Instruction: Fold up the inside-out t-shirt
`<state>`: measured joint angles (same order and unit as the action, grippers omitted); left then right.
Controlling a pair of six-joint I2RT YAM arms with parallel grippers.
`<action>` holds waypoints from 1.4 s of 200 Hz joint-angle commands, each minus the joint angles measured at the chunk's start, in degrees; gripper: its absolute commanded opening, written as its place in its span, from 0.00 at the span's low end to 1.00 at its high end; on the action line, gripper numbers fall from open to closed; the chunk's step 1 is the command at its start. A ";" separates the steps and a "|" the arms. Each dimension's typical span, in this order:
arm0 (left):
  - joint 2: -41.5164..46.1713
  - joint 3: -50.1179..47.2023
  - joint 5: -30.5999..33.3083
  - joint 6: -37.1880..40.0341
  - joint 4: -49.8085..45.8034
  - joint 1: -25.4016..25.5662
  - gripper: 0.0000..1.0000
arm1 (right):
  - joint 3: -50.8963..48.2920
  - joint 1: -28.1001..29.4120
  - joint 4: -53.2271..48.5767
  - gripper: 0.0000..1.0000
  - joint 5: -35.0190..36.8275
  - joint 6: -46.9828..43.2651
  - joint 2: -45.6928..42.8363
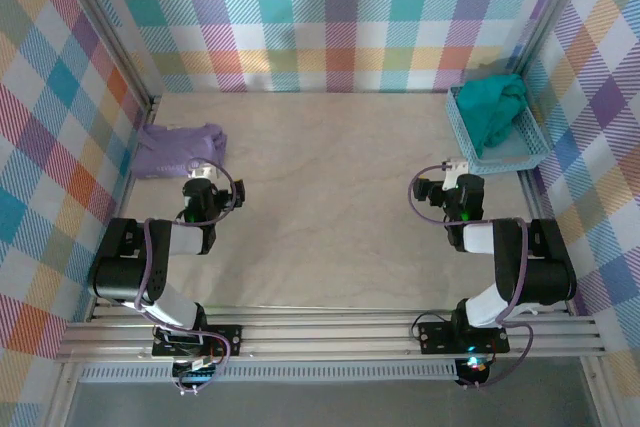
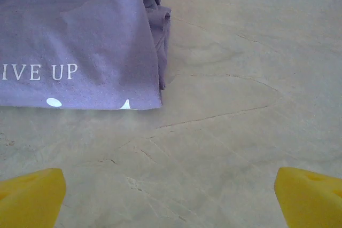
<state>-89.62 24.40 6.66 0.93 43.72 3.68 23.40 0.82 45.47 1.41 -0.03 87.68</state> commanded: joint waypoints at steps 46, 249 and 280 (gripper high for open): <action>-0.08 -0.32 0.29 0.47 2.68 0.54 1.00 | -0.11 0.22 2.60 1.00 -0.96 0.30 0.29; 25.97 9.17 9.19 -21.59 -33.74 0.53 1.00 | 1.67 0.57 -22.77 0.95 0.11 13.11 -30.94; 25.56 15.11 -7.54 -29.75 -35.67 2.95 1.00 | 13.17 0.66 -37.45 0.96 9.19 15.20 -31.74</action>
<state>-61.87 35.35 10.66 -18.92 16.49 4.01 28.03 1.21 23.38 3.95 10.83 54.41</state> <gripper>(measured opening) 0.999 0.938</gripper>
